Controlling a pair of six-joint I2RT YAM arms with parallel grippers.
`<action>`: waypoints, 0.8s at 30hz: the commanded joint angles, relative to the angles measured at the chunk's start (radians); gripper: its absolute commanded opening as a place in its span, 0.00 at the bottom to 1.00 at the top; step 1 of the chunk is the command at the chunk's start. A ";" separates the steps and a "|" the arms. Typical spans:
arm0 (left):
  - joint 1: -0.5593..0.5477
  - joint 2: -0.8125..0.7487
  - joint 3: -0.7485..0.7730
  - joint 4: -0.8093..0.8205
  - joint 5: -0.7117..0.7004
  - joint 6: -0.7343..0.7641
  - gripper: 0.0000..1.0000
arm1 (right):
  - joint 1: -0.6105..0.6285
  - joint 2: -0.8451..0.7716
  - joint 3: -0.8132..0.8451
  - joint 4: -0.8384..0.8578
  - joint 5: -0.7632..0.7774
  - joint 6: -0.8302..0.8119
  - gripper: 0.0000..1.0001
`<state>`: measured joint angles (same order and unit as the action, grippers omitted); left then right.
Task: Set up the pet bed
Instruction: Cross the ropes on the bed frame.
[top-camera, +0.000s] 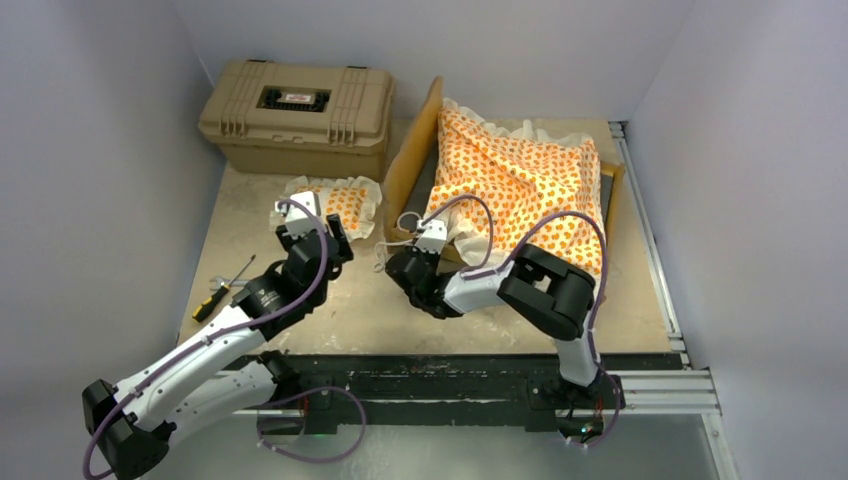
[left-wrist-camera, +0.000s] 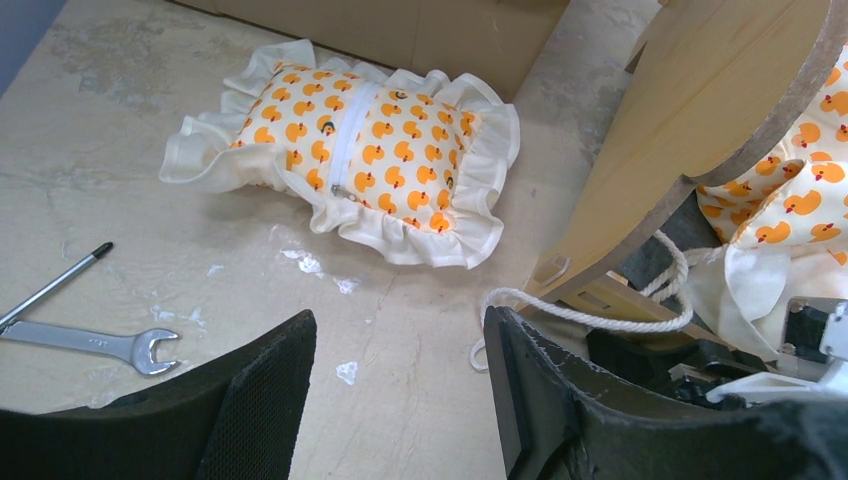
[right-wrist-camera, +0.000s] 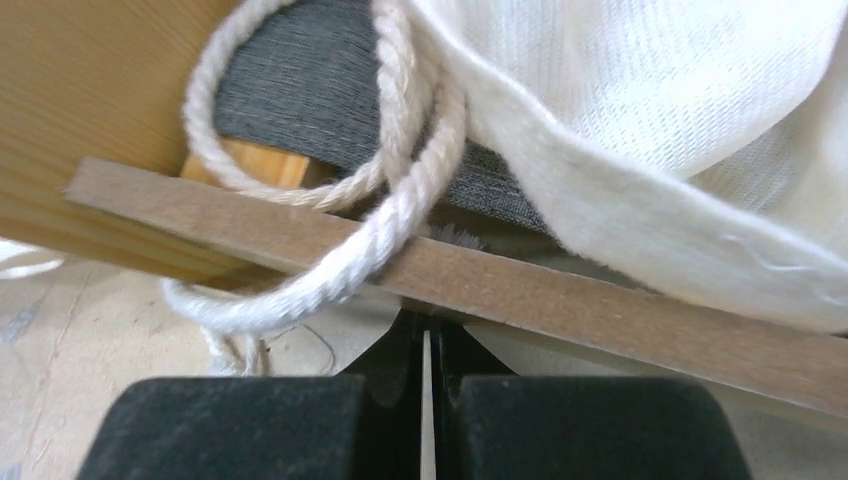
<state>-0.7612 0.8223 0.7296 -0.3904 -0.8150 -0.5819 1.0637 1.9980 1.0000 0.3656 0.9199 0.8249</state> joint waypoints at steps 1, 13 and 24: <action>0.002 -0.016 0.031 -0.002 -0.010 0.014 0.62 | -0.002 -0.136 -0.023 0.052 -0.041 -0.124 0.00; 0.002 -0.025 0.027 0.007 0.003 0.013 0.62 | 0.001 -0.256 -0.054 -0.099 -0.336 -0.169 0.00; 0.002 0.000 0.033 0.017 0.030 0.021 0.62 | 0.015 -0.342 -0.038 -0.232 -0.723 -0.300 0.00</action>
<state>-0.7612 0.8116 0.7296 -0.3901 -0.8047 -0.5816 1.0672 1.7355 0.9600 0.1707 0.3748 0.6117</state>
